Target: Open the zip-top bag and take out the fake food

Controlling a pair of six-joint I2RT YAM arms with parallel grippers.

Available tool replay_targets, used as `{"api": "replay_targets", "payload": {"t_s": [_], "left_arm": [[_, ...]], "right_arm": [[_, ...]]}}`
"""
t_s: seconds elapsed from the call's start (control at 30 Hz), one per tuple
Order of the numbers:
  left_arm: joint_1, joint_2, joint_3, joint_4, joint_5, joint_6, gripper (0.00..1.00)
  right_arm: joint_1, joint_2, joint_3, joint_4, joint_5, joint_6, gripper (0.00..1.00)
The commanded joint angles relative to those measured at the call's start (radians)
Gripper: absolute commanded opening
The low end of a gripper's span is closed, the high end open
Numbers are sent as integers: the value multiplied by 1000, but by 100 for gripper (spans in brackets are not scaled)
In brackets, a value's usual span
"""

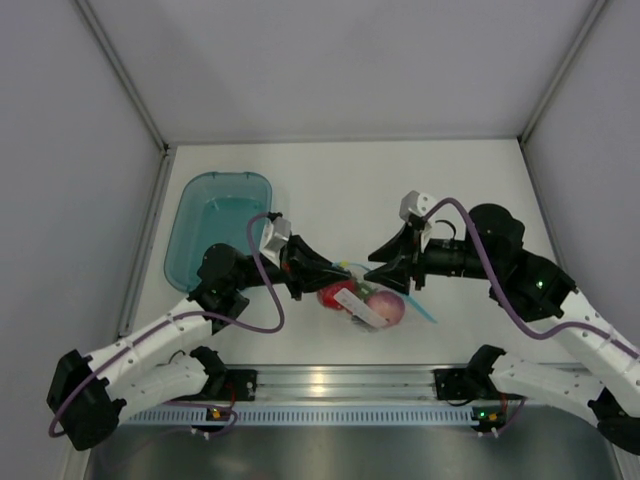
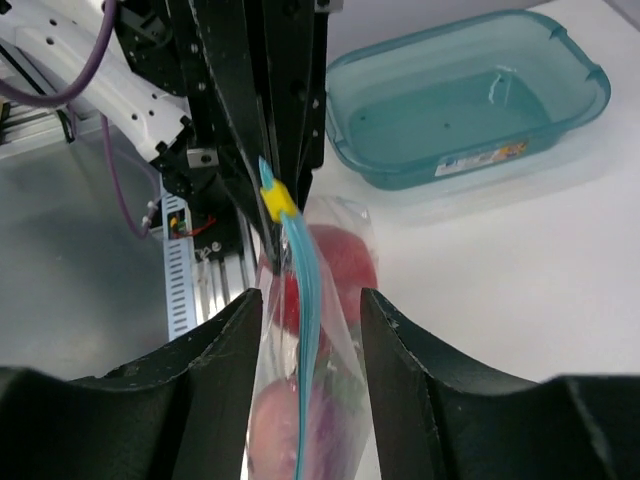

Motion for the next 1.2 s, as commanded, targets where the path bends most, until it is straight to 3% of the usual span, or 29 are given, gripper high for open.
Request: {"api": "replay_targets", "payload": {"t_s": [0.0, 0.17, 0.33, 0.43, 0.83, 1.03, 1.07, 1.17], "left_arm": [[-3, -2, 13, 75, 22, -23, 0], [-3, 12, 18, 75, 35, -40, 0], [-3, 6, 15, 75, 27, -48, 0], [-3, 1, 13, 75, 24, -48, 0], [-3, -13, 18, 75, 12, -66, 0], [-3, -13, 23, 75, 10, -77, 0], [-3, -14, 23, 75, 10, -77, 0], [-3, -14, 21, 75, 4, -77, 0]], "right_arm": [[42, 67, 93, 93, -26, -60, 46], [116, 173, 212, 50, 42, -126, 51], [162, 233, 257, 18, 77, -163, 44], [176, 233, 246, 18, 85, -168, 38], [182, 173, 162, 22, 146, -178, 36], [182, 149, 140, 39, 148, -174, 21], [182, 147, 140, 39, 145, -172, 13], [182, 144, 142, 42, 140, -172, 1]]}}
